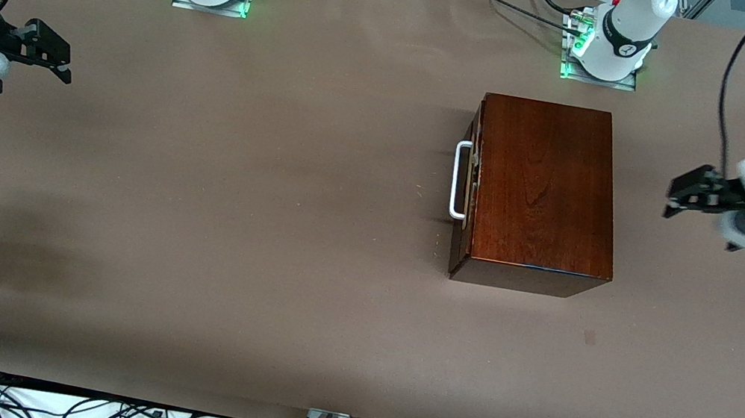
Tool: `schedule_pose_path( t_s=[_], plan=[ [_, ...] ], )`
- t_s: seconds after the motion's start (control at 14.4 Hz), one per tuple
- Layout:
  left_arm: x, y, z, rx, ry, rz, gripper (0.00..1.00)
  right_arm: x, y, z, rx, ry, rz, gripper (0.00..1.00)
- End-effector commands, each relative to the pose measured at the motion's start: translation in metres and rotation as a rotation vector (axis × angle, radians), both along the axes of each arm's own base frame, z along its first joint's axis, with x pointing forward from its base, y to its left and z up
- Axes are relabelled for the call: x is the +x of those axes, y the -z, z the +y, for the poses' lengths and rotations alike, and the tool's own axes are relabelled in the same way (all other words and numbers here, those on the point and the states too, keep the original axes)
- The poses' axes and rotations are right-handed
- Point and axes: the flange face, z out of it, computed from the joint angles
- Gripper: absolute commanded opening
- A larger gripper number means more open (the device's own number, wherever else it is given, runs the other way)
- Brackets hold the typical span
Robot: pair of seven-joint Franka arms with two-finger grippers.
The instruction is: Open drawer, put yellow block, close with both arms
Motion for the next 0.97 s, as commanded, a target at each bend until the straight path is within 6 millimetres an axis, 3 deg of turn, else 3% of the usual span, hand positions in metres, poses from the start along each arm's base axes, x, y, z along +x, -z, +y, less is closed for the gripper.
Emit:
schedule_pose_path(
  t_s=[0.0, 0.42, 0.9],
  plan=[
    [-0.027, 0.005, 0.03, -0.016, -0.083, -0.006, 1.0, -0.002, -0.005, 0.0, 0.0, 0.012, 0.001, 1.0],
    [-0.054, 0.009, 0.038, -0.008, -0.123, 0.012, 1.0, -0.002, -0.005, -0.001, -0.001, 0.015, -0.001, 1.0],
    [-0.06, 0.006, 0.037, -0.005, -0.23, 0.033, 1.0, -0.001, -0.005, -0.001, -0.001, 0.015, -0.004, 1.0]
  ],
)
